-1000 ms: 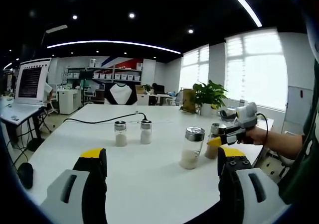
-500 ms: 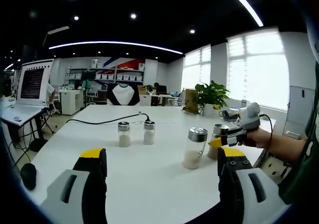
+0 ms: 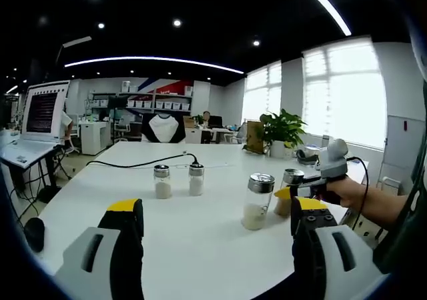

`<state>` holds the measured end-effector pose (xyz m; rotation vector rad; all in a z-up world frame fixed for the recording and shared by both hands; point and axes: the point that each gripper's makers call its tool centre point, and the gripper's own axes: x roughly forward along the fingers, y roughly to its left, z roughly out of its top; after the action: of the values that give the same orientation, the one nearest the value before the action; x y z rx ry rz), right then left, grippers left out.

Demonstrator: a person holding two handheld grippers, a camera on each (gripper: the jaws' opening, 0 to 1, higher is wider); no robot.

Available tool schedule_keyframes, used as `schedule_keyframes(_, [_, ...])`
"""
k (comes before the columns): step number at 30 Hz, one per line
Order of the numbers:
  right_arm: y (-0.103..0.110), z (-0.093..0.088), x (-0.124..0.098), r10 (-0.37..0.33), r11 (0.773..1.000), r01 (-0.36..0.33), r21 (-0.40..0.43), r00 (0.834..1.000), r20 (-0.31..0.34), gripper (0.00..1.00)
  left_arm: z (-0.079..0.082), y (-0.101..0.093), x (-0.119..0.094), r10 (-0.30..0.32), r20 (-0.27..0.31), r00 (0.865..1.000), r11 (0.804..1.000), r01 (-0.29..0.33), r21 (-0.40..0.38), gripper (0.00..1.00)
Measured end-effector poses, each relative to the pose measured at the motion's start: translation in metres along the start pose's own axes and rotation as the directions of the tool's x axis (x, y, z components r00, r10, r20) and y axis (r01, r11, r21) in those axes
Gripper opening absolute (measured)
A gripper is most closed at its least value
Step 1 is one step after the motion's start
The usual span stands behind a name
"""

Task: Rotate the seasoning bottle until the label or dispensing opening points toward the visible target arrow and the bottle remains upright within the marked orientation range

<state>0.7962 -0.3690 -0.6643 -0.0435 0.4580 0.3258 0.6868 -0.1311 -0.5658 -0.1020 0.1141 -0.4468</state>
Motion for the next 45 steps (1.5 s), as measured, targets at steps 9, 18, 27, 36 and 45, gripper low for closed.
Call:
schedule_keyframes(9, [-0.002, 0.000, 0.001, -0.023, 1.000, 0.023, 0.005, 1.000, -0.003, 0.44, 0.001, 0.004, 0.001, 0.000, -0.005, 1.000, 1.000, 0.000, 0.015, 0.97])
schedule_keyframes(18, [-0.001, -0.002, 0.001, -0.026, 1.000, 0.026, -0.014, 0.999, -0.021, 0.44, 0.001, 0.009, -0.004, 0.002, -0.012, 1.000, 0.999, -0.001, 0.037, 0.97])
schedule_keyframes(27, [-0.004, 0.008, -0.004, -0.028, 0.998, 0.028, -0.051, 0.999, 0.016, 0.60, -0.004, 0.006, -0.001, -0.015, -0.029, 0.999, 0.999, 0.016, 0.040, 0.97])
schedule_keyframes(36, [-0.003, 0.014, -0.008, 0.032, 0.987, -0.029, -0.157, 0.999, 0.014, 0.67, -0.006, 0.001, 0.000, -0.032, -0.036, 0.999, 0.999, 0.033, 0.043, 0.97])
schedule_keyframes(45, [0.005, 0.031, -0.012, 0.143, 0.959, -0.131, -0.253, 0.989, 0.031, 0.76, -0.008, 0.002, -0.001, -0.026, -0.029, 0.999, 0.999, 0.026, 0.019, 0.97])
